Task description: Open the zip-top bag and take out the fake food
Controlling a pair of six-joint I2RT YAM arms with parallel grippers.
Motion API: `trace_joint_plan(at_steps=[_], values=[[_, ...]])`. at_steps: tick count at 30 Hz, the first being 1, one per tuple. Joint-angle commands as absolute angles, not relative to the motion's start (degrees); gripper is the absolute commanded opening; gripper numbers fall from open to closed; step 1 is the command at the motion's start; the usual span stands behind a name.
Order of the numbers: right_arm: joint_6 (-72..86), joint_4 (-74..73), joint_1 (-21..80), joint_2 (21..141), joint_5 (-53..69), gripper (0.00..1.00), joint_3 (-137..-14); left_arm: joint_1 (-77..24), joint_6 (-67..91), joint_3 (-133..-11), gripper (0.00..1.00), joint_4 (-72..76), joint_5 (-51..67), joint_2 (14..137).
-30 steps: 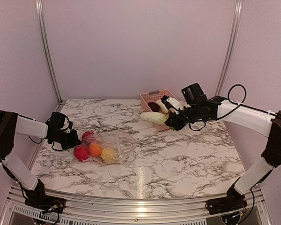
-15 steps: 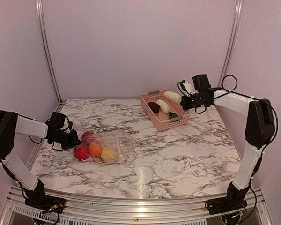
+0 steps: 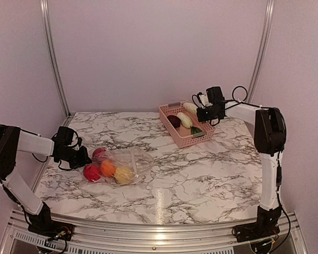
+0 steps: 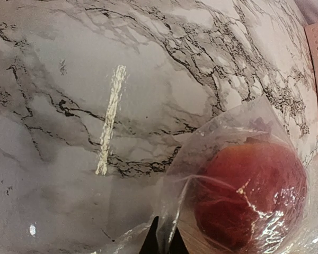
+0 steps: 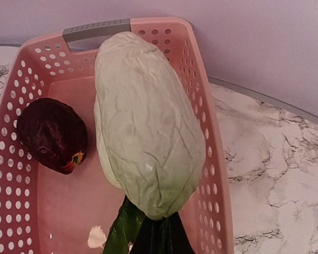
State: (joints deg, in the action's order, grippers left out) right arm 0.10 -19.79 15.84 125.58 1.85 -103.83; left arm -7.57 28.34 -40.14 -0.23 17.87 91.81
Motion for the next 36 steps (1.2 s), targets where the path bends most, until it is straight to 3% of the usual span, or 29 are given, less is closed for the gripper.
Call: trace_joint_plan(at_steps=[1,5,9,12,27,36], values=[[-0.35,-17.41,15.60,129.52,-1.93,0.04,-108.42,-7.21,28.96,-39.57,0.00,-0.53,16.42,92.42],[-2.26,-18.91,15.56,133.49,-1.39,0.09,-112.82,-7.21,28.85,-39.63,0.00,-0.53,16.69,92.81],[-2.13,-18.94,15.56,133.03,-0.62,0.46,-112.99,-7.21,28.49,-39.86,0.00,-0.87,16.68,92.64],[-2.56,-18.84,15.58,130.97,-0.61,0.55,-112.52,-7.21,28.56,-39.89,0.00,-0.54,16.69,92.64],[-3.41,-15.07,22.77,110.73,21.24,0.55,-91.54,-7.21,29.09,-38.85,0.00,1.87,18.10,92.37],[-2.44,-13.10,35.29,108.71,29.32,0.46,-82.46,-7.21,28.92,-38.65,0.00,2.43,19.02,92.41]])
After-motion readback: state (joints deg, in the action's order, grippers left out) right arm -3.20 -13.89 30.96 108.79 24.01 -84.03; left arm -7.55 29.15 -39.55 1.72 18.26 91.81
